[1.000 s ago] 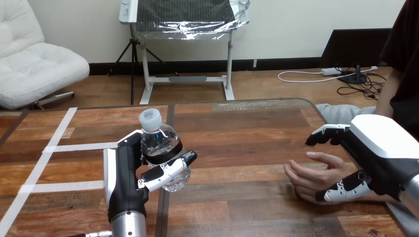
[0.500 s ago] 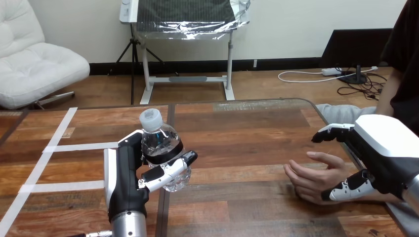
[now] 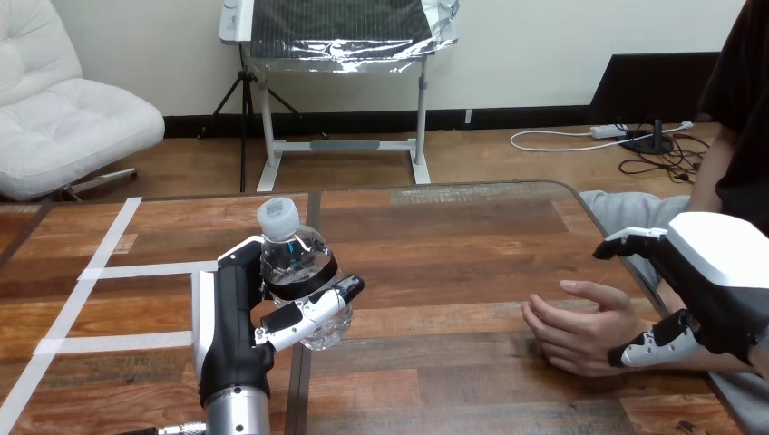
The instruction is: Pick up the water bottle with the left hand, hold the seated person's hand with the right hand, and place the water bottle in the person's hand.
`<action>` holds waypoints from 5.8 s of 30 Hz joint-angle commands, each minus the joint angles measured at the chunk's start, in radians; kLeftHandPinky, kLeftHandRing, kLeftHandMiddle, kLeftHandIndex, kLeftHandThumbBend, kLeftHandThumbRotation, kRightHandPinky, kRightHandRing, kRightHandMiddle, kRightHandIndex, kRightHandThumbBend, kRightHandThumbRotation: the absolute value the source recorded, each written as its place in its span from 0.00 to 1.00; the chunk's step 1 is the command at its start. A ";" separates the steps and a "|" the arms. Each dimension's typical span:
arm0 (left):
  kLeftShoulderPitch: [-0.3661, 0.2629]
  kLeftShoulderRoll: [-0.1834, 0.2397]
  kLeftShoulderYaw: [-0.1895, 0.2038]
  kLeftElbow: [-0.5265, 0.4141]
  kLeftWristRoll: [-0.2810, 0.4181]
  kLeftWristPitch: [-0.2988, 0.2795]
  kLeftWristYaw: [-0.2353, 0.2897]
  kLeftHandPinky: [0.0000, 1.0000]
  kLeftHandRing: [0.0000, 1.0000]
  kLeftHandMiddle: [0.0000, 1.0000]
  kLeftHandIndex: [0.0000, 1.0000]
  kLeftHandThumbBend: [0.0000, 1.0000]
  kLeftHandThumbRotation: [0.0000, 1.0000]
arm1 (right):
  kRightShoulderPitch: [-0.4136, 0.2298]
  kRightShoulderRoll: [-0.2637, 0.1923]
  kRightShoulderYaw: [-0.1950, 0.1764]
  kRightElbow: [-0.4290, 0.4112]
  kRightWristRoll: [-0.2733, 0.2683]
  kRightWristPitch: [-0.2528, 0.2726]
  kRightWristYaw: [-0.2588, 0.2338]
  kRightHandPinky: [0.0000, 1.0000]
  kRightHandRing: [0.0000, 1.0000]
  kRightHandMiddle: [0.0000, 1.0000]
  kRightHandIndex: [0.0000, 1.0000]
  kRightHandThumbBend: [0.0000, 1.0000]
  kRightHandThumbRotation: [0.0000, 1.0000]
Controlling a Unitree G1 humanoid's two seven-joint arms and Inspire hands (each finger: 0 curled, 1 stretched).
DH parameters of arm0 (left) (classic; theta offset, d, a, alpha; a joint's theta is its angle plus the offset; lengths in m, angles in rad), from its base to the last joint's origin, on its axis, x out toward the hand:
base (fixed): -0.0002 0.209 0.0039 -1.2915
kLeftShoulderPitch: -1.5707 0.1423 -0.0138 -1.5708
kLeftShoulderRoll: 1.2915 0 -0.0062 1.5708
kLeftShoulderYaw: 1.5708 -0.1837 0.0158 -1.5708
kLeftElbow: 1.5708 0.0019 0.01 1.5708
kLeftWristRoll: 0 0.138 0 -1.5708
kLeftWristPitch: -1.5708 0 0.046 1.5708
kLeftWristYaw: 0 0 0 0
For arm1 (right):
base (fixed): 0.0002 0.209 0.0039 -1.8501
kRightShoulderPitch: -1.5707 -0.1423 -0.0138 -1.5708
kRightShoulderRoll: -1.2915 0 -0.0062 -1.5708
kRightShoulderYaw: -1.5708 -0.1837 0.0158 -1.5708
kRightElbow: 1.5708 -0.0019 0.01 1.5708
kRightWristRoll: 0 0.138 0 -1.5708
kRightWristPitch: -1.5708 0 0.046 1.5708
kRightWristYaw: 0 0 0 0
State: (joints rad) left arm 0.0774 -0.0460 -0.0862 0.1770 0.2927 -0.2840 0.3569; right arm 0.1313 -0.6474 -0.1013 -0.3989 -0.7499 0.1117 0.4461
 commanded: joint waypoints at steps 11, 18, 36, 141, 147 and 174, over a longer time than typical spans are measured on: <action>-0.045 -0.004 -0.008 -0.065 0.001 -0.046 -0.012 0.36 0.40 0.45 0.43 0.71 0.00 | -0.097 -0.032 0.009 0.029 -0.011 0.048 0.005 0.76 0.82 0.83 0.79 0.83 0.00; -0.040 -0.005 -0.008 -0.071 0.001 -0.048 -0.017 0.36 0.40 0.45 0.43 0.71 0.00 | -0.105 -0.043 0.019 0.048 -0.017 0.050 0.004 0.76 0.82 0.83 0.79 0.83 0.00; -0.034 -0.003 -0.009 -0.083 -0.004 -0.060 -0.028 0.36 0.40 0.44 0.43 0.71 0.00 | -0.116 -0.063 0.034 0.100 -0.039 0.064 0.021 0.75 0.82 0.84 0.79 0.82 0.00; -0.015 0.004 -0.004 -0.137 -0.007 -0.031 -0.058 0.36 0.41 0.45 0.43 0.70 0.00 | -0.315 -0.125 0.230 0.702 -0.054 -0.160 -0.236 0.69 0.74 0.76 0.73 0.81 0.00; -0.014 0.003 -0.004 -0.143 -0.002 -0.024 -0.055 0.36 0.41 0.45 0.43 0.71 0.00 | -0.337 -0.124 0.250 0.730 -0.064 -0.153 -0.240 0.69 0.74 0.76 0.73 0.80 0.00; -0.013 0.003 -0.001 -0.160 -0.004 0.000 -0.061 0.36 0.41 0.45 0.44 0.71 0.00 | -0.385 -0.118 0.293 0.827 -0.054 -0.216 -0.299 0.63 0.70 0.74 0.71 0.81 0.00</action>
State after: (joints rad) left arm 0.1129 -0.0428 -0.0950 0.0837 0.2851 -0.2777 0.2949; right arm -0.1828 -0.7482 0.1665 0.4108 -0.8041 -0.0925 0.1544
